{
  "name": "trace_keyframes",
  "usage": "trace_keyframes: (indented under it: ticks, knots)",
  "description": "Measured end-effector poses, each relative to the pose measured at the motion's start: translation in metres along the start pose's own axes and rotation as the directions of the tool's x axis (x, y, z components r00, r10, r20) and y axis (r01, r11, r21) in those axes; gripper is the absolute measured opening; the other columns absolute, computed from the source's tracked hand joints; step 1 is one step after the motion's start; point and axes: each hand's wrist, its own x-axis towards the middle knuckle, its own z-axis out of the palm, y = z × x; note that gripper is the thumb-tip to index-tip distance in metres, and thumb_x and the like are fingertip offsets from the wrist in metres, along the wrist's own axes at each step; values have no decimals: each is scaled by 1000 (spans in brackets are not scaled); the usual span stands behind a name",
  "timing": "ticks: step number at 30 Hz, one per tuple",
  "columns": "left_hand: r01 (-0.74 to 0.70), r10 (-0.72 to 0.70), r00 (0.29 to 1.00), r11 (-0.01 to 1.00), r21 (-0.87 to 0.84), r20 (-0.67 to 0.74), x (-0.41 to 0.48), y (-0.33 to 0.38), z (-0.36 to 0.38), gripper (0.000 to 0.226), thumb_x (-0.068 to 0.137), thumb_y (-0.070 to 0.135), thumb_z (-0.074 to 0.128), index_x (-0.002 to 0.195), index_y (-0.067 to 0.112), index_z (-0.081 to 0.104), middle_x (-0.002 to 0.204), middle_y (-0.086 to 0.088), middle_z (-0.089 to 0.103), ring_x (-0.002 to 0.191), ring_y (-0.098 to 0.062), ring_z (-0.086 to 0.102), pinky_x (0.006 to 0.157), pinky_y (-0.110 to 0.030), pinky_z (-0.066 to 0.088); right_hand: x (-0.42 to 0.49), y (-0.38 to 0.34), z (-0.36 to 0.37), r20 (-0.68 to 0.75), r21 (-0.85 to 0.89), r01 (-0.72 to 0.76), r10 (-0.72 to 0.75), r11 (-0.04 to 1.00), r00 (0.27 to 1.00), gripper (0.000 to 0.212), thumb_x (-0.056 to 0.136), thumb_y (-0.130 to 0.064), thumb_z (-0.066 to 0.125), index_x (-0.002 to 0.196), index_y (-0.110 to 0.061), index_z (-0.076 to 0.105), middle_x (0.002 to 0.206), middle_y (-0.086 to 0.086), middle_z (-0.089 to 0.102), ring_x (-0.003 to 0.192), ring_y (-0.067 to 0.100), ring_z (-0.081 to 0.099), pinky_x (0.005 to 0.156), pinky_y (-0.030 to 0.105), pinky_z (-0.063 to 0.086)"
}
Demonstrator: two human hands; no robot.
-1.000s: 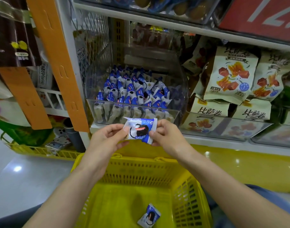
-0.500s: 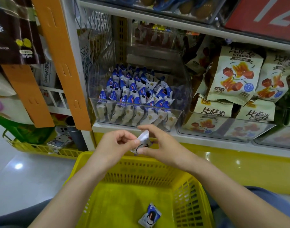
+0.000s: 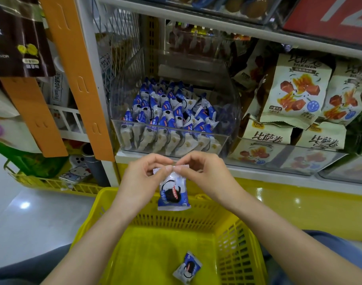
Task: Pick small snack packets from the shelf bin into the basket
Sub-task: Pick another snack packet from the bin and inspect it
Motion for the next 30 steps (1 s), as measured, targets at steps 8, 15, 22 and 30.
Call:
trace_keyframes:
  ticks: [8, 15, 22, 30]
  knots:
    - [-13, 7, 999, 992, 129, 44, -1, -1, 4, 13, 90, 21, 58, 78, 23, 64, 74, 4, 66, 71, -12, 59, 65, -25, 44, -4, 2, 3, -17, -248, 89, -96, 965, 995, 6, 83, -32, 67, 78, -30, 64, 70, -14, 62, 66, -2, 56, 62, 16, 49]
    - [31, -27, 992, 999, 39, -121, -3, 2, 4, 4, 92, 20, 54, 89, 20, 52, 91, -2, 61, 90, -22, 61, 82, -40, 51, -4, -7, -8, -254, -197, 130, -179, 972, 951, 6, 86, -21, 61, 84, -27, 60, 78, -14, 59, 73, 0, 56, 65, 16, 49]
    - [289, -265, 957, 863, -413, 115, -4, 18, 0, 42, 95, 46, 31, 94, 18, 63, 86, -3, 73, 79, -19, 69, 73, -31, 52, -11, -13, -9, -215, -256, 394, -449, 883, 868, 4, 86, -15, 63, 88, -13, 66, 92, -3, 61, 88, 6, 57, 78, 22, 49]
    - [84, -145, 978, 929, -360, -147, -5, 20, -3, 32, 88, 25, 60, 118, 17, 55, 114, 1, 64, 111, -13, 58, 100, -41, 45, -21, -12, 13, -89, -269, 296, -330, 917, 940, 24, 92, -26, 55, 113, -16, 54, 108, -3, 57, 101, 4, 53, 86, 20, 44]
